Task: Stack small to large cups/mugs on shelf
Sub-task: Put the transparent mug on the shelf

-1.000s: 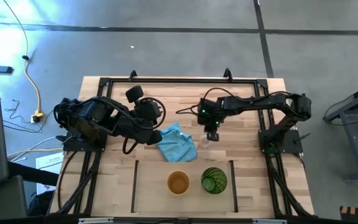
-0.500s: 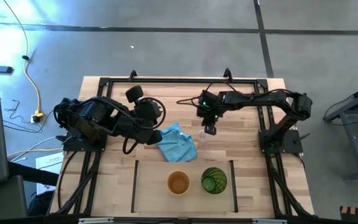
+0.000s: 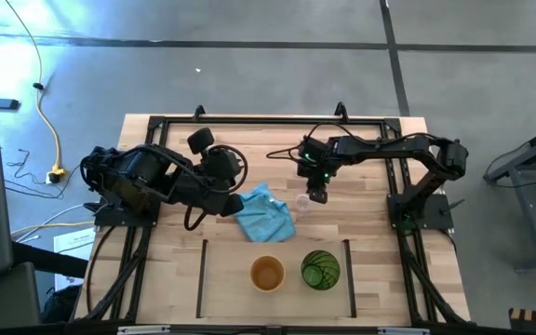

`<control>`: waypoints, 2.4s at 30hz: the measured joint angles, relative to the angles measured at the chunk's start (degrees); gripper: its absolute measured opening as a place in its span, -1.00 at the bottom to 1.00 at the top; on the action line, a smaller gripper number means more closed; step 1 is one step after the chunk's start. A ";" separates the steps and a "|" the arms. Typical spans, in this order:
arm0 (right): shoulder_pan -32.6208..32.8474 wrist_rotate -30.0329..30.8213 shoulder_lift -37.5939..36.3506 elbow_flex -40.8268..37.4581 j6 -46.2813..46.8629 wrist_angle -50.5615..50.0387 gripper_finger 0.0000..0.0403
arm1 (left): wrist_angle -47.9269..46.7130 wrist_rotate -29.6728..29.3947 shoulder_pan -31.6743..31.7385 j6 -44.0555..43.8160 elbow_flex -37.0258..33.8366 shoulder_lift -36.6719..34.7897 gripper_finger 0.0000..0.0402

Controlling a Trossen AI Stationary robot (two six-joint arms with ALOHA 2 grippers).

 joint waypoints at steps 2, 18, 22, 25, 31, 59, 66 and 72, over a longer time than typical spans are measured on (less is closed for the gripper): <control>0.00 0.00 0.00 0.00 0.03 -0.14 -0.35 | 0.00 0.02 0.00 0.90 0.00 0.00 -0.75; -0.38 0.65 0.00 5.55 1.27 -4.42 -0.33 | 0.72 -2.80 0.07 -6.19 -20.41 -7.71 -0.75; -1.59 0.54 0.00 8.35 1.22 -7.03 -0.33 | 6.15 -6.21 1.78 -7.83 -29.67 -10.79 -0.75; -2.26 -1.39 0.00 12.43 1.15 -7.68 -0.33 | 11.80 -3.53 5.26 -7.57 -36.29 -13.49 -0.75; -2.36 -7.01 0.00 24.05 -1.83 -8.77 -0.33 | 23.96 7.09 13.75 2.21 -47.52 -20.46 -0.75; -2.99 -23.41 -11.61 54.54 -2.98 -15.71 -0.33 | 55.08 69.58 42.04 24.95 -51.77 -11.33 -0.75; -2.95 -23.45 -17.13 54.47 -1.49 -18.40 -0.33 | 45.84 64.56 37.90 26.79 -38.14 -1.76 -0.75; -2.95 -23.36 -20.97 54.42 -1.47 -22.01 -0.33 | 38.68 55.05 33.70 29.38 -29.56 5.81 -0.75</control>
